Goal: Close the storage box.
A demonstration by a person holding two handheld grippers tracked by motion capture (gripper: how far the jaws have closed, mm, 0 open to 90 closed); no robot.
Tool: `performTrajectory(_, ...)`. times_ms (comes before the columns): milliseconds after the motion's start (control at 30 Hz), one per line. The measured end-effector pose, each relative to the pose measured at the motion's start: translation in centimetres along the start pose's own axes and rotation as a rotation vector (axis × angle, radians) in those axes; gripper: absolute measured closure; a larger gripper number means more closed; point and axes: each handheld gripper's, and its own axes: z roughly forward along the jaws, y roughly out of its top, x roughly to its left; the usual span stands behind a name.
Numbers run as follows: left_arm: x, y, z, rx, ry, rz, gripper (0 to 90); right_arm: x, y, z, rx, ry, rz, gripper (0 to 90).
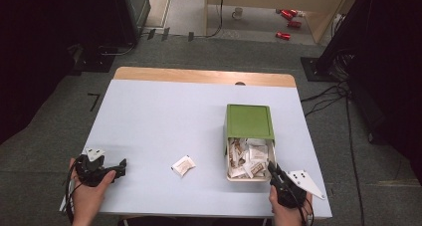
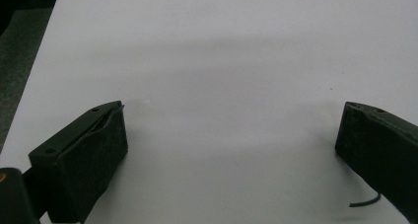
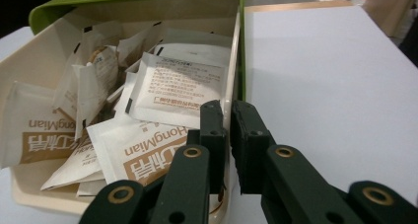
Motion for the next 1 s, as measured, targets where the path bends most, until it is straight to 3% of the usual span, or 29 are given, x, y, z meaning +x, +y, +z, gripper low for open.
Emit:
performTrajectory(200,0.0,0.0,0.0,0.000,0.000,0.000,0.0,0.9,0.8,0.2,0.033,-0.085,-0.012,89.7)
performTrajectory(1000,0.0,0.0,0.0,-0.001,0.000,0.000,0.0,1.1,2.9,2.7,0.055,-0.128,0.007,89.9)
